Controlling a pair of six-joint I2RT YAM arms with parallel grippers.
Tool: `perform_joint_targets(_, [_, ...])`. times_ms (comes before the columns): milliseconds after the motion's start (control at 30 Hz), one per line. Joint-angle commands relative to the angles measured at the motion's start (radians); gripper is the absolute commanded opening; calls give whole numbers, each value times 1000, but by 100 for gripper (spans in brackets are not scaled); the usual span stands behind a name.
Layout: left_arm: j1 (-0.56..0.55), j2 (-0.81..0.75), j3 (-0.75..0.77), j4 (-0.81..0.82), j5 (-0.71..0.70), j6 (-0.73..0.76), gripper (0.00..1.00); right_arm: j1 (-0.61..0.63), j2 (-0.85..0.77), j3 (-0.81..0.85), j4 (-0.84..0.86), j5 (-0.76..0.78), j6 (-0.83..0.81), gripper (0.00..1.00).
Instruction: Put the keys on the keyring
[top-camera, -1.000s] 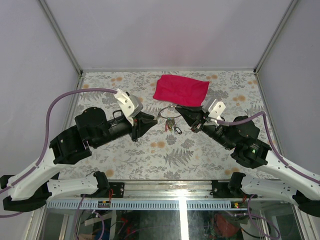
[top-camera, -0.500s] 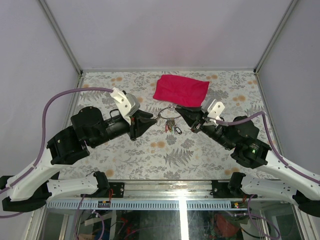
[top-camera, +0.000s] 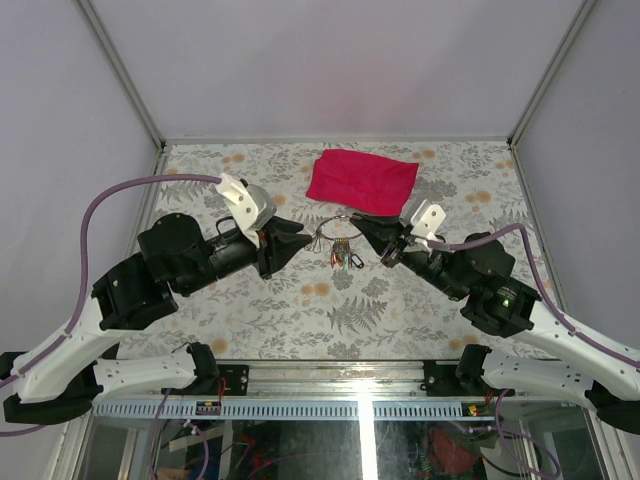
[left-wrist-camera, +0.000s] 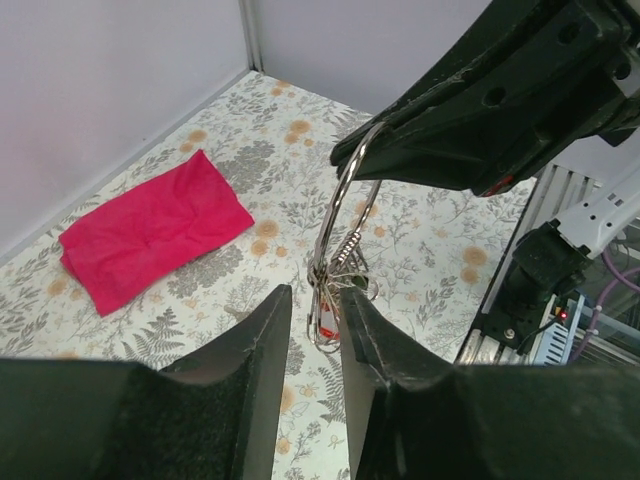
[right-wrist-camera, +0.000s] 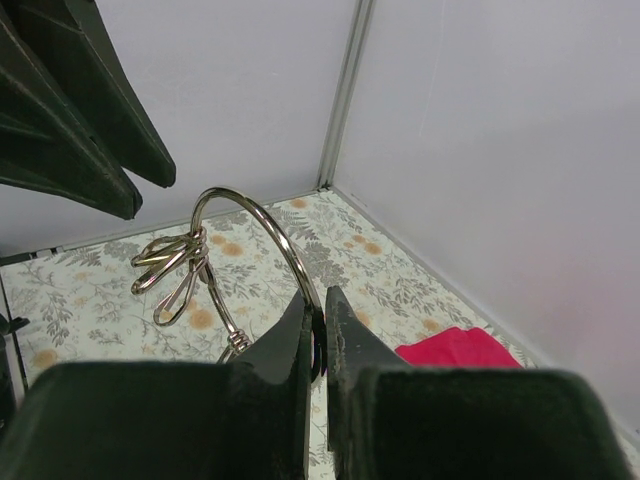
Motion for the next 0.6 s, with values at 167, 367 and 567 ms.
perform_joint_targets(167, [2,-22,-21,99,-210,54,30,1,11,105,-16,126,64,0])
perform_joint_targets(367, [2,-48,-70,182,-244,79,33,1,25,155,-61,208,115,0])
perform_joint_targets(567, [1,-28,-91,230,-253,99,34,1,45,190,-92,241,119,0])
